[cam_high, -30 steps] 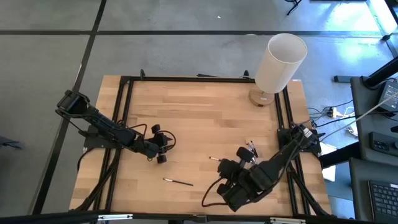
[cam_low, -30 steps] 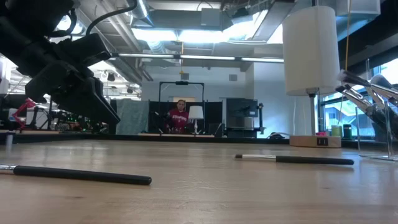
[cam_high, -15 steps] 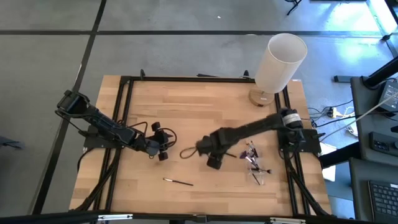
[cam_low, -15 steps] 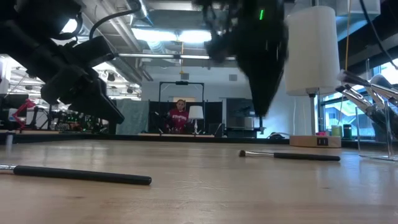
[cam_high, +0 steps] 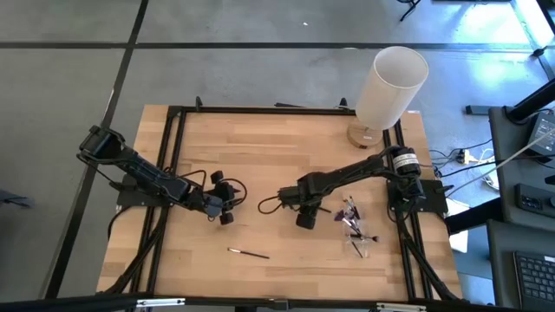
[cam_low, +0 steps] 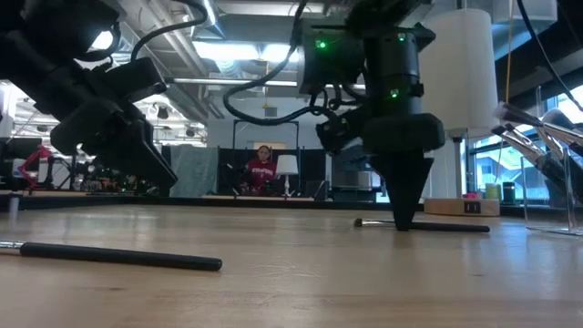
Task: Put items in baskets/containers
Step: Put the foundation brush into the right section of the transparent organizer
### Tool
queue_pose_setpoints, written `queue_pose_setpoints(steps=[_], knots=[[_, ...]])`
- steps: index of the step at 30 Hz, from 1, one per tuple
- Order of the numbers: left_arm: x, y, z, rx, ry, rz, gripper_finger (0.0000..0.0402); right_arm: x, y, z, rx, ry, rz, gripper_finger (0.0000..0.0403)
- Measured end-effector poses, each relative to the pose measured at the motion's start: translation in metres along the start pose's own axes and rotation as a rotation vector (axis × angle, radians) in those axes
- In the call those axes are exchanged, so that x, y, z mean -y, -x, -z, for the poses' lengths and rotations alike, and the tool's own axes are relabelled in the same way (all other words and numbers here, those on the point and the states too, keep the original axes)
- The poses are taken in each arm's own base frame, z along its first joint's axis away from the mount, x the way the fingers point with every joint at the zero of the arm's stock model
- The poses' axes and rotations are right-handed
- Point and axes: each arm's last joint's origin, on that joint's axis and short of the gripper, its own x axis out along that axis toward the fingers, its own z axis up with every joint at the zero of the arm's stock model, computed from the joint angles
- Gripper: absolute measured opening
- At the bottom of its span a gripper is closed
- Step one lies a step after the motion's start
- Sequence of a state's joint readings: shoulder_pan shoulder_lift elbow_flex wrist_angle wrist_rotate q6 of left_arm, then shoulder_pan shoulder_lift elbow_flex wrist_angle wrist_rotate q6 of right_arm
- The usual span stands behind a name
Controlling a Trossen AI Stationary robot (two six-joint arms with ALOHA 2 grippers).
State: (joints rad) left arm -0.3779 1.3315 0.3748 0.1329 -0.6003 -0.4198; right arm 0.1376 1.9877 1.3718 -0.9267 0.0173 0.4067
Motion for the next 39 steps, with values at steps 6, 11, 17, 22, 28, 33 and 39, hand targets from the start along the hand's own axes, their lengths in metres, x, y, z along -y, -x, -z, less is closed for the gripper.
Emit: queue_pose_setpoints(steps=[6,11,17,22,28,33,39], knots=[[0.0,0.0,0.0,0.003,0.012,-0.007,0.0127,0.005,-0.007,0.001,0.02,-0.001,-0.019,0.0119],[0.0,0.0,0.0,0.002,0.006,-0.009,0.0127,0.011,-0.015,0.004,0.006,0.008,-0.022,0.0082],[0.0,0.0,0.0,0.002,0.004,-0.008,0.0127,0.014,-0.016,0.003,-0.004,0.013,-0.064,0.0017],[0.0,0.0,0.0,0.002,0.004,-0.008,0.0127,0.013,-0.015,0.001,0.002,0.011,-0.068,0.0016],[0.0,0.0,0.0,0.001,0.004,-0.007,0.0127,0.011,-0.011,0.003,0.009,-0.009,-0.067,0.0029],[0.0,0.0,0.0,0.001,0.004,-0.007,0.0127,0.003,0.011,0.009,0.093,-0.02,-0.08,0.0024],[0.0,0.0,0.0,0.0,0.009,-0.006,0.0127,-0.016,0.065,0.032,0.267,-0.021,-0.086,0.003]])
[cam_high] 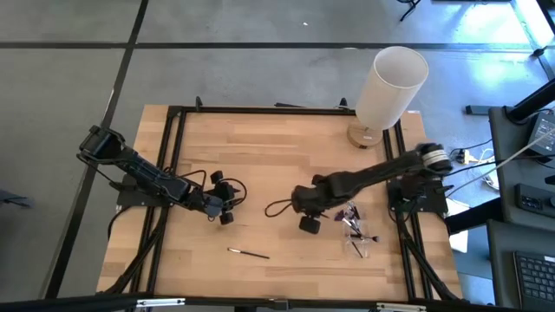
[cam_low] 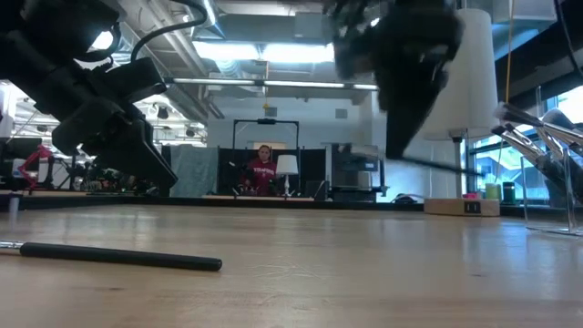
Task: Put items in baskets/containers
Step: Put the foundation brush into the right section of the transparent organizer
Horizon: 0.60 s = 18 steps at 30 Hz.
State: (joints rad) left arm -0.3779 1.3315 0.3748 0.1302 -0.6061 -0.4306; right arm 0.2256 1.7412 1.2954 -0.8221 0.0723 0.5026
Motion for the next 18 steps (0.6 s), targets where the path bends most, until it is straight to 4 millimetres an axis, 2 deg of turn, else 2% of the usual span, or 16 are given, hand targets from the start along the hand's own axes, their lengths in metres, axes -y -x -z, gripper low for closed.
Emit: queue_pose_setpoints(steps=[5,11,18], knots=[[0.0,0.0,0.0,-0.003,0.012,0.005,0.0127,-0.022,0.048,0.021,0.146,-0.006,-0.016,0.0027],[0.0,0.0,0.0,-0.001,0.019,0.001,0.0127,-0.04,0.095,0.055,0.261,-0.037,-0.042,0.0031],[0.0,0.0,0.0,0.004,0.022,-0.004,0.0127,-0.053,0.128,0.099,0.312,-0.083,-0.06,0.0028]])
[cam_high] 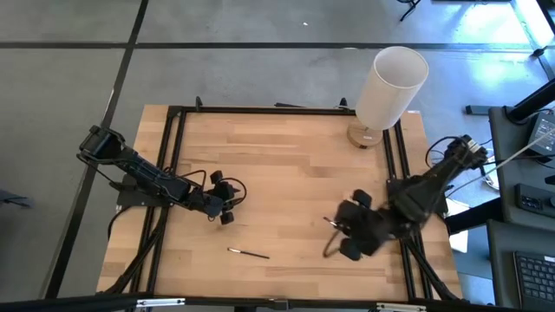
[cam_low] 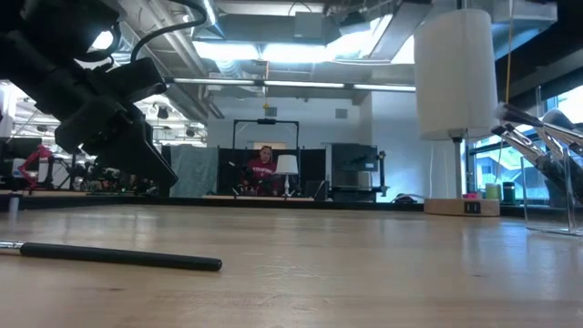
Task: Put items in baskets/containers
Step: Put the foundation brush into the right section of the transparent organizer
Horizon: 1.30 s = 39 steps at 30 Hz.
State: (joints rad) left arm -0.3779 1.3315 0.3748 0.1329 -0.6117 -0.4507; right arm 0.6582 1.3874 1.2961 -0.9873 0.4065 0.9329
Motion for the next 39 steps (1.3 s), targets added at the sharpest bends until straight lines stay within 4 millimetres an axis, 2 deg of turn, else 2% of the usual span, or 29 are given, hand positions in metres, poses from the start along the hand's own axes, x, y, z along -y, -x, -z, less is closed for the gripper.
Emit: queue_pose_setpoints(steps=[6,10,14,20,28,39], knots=[[0.0,0.0,0.0,0.004,0.01,-0.005,0.0127,-0.011,0.018,0.033,0.013,-0.036,0.026,0.0032],[0.0,0.0,0.0,0.006,0.013,-0.004,0.0127,-0.018,0.019,0.054,0.051,-0.045,0.03,0.003],[0.0,0.0,0.0,0.006,0.014,-0.004,0.0127,-0.02,0.008,0.076,0.105,-0.036,0.034,0.0028],[0.0,0.0,-0.001,0.007,0.014,-0.005,0.0127,-0.015,-0.021,0.102,0.092,-0.066,0.007,0.0033],[0.0,0.0,-0.001,0.014,0.013,-0.019,0.0127,-0.006,-0.037,0.116,0.017,-0.103,0.012,0.0042],[0.0,0.0,-0.001,0.012,0.012,-0.014,0.0127,-0.008,-0.034,0.115,-0.015,-0.149,-0.004,0.0114]])
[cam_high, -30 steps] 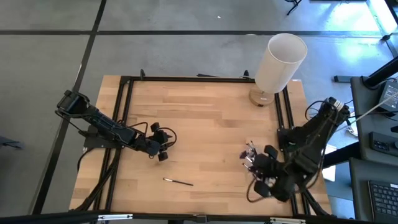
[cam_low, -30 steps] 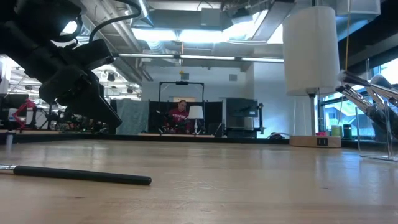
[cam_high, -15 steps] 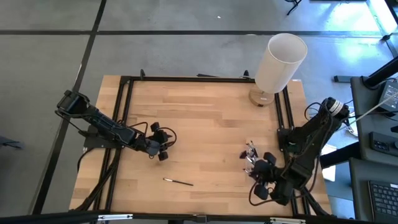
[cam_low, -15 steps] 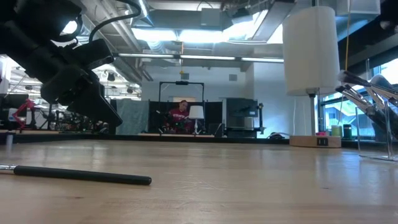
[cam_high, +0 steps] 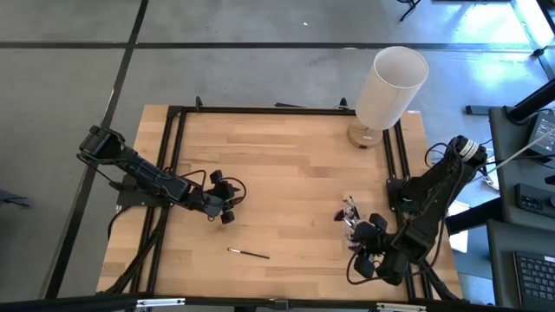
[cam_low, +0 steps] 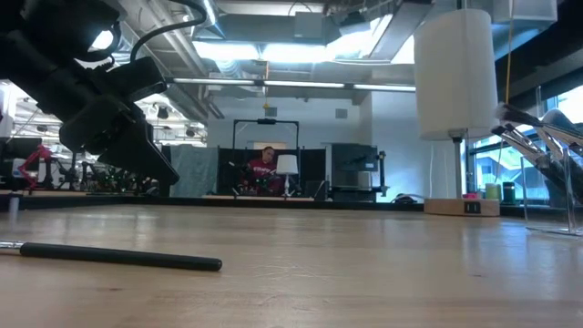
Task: Put items in baskets/containers
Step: Put the foundation brush into the right section of the transparent organizer
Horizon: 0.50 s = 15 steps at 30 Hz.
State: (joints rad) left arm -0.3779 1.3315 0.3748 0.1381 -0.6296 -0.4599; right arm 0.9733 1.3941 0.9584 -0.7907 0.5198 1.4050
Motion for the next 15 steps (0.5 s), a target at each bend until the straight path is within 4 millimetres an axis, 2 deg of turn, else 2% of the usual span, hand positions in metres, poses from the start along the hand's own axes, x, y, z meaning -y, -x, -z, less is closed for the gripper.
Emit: queue_pose_setpoints(steps=[5,10,15], knots=[[0.0,0.0,0.0,-0.001,-0.011,0.001,0.0127,-0.007,0.006,-0.012,0.058,-0.037,-0.018,0.0121],[0.0,0.0,0.0,-0.008,-0.02,0.017,0.0127,-0.017,0.012,-0.036,0.189,-0.068,-0.04,0.0122],[0.001,0.0,0.0,-0.009,-0.03,0.018,0.0127,-0.025,-0.001,-0.069,0.283,-0.1,-0.102,0.0122]])
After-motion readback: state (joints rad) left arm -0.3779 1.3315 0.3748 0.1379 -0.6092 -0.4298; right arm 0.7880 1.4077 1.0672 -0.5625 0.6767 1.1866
